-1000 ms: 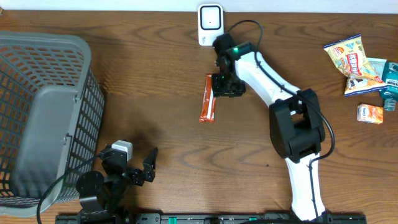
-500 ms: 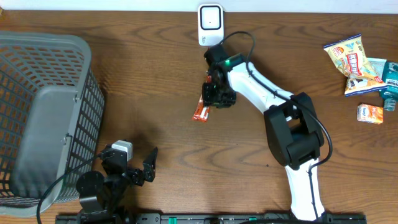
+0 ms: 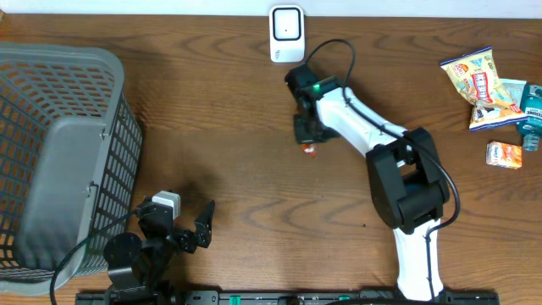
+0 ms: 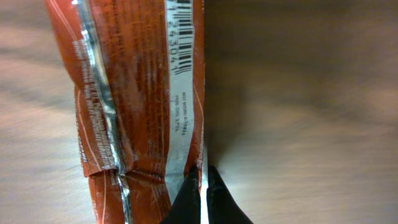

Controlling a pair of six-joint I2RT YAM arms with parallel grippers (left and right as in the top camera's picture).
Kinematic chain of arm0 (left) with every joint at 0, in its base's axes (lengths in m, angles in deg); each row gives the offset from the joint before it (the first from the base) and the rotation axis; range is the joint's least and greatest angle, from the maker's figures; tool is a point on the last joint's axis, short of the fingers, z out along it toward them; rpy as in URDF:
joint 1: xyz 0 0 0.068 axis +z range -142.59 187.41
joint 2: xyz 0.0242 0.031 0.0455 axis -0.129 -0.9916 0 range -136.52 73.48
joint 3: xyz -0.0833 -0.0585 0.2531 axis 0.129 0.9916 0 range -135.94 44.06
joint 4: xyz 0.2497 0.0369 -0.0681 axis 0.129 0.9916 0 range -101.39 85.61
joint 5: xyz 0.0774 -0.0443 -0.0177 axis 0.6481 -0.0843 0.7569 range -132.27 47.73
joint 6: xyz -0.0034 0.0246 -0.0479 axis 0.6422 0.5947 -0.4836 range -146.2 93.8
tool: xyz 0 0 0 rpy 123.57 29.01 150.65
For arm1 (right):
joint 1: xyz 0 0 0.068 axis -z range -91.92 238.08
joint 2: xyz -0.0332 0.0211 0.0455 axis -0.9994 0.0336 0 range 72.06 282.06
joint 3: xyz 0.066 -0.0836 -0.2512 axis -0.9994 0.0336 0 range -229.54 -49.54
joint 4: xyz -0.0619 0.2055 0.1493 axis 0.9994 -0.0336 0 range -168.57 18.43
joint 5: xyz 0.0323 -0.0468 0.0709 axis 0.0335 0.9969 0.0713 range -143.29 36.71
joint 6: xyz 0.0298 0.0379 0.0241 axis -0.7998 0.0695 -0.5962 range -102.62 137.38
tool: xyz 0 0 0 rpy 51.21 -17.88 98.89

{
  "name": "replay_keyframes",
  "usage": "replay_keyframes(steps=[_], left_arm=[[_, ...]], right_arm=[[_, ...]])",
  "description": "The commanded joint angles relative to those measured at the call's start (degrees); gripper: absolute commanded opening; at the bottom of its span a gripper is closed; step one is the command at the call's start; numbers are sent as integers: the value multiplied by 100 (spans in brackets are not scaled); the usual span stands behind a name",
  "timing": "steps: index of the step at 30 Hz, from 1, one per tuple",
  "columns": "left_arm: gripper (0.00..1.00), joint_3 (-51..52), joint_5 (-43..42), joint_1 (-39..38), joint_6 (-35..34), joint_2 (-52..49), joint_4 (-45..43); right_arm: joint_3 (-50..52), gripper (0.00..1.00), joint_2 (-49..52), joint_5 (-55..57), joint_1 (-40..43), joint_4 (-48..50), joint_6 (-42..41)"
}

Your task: Scan the item barcode

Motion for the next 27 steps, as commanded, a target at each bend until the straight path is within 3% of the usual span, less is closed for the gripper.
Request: replay_keyframes(steps=[1,6,7,8,9,11,14,17,27], left_arm=[[98,-20,9,-24,37,26,-22],[98,-20,9,-24,37,26,-22],[98,-20,9,-24,37,26,-22],[98,-20,9,-24,37,26,-22],[98,-20,9,-24,37,26,-22],[98,-20,9,-24,37,26,-22],[98,-20,9,-24,37,26,-22],[98,-20,9,-24,37,26,-22],[98,-20,11,-24,37,26,-22]], right_arm=[[-37,1,-203,890,129,-44,1023],[-37,1,-442,964,-101,-76,1176],[-39,6,-468,981,-166,15,1176],[-52,30,-496,1001,-205,109,1176],[-74,43,-520,1008,-229,188,1172],[-131,53,-560,1008,-243,439,1001],[-129,44,-533,1008,-155,1115,796],[-129,12,-402,896,68,1639,232],[-131,1,334,9,645,2887,164]])
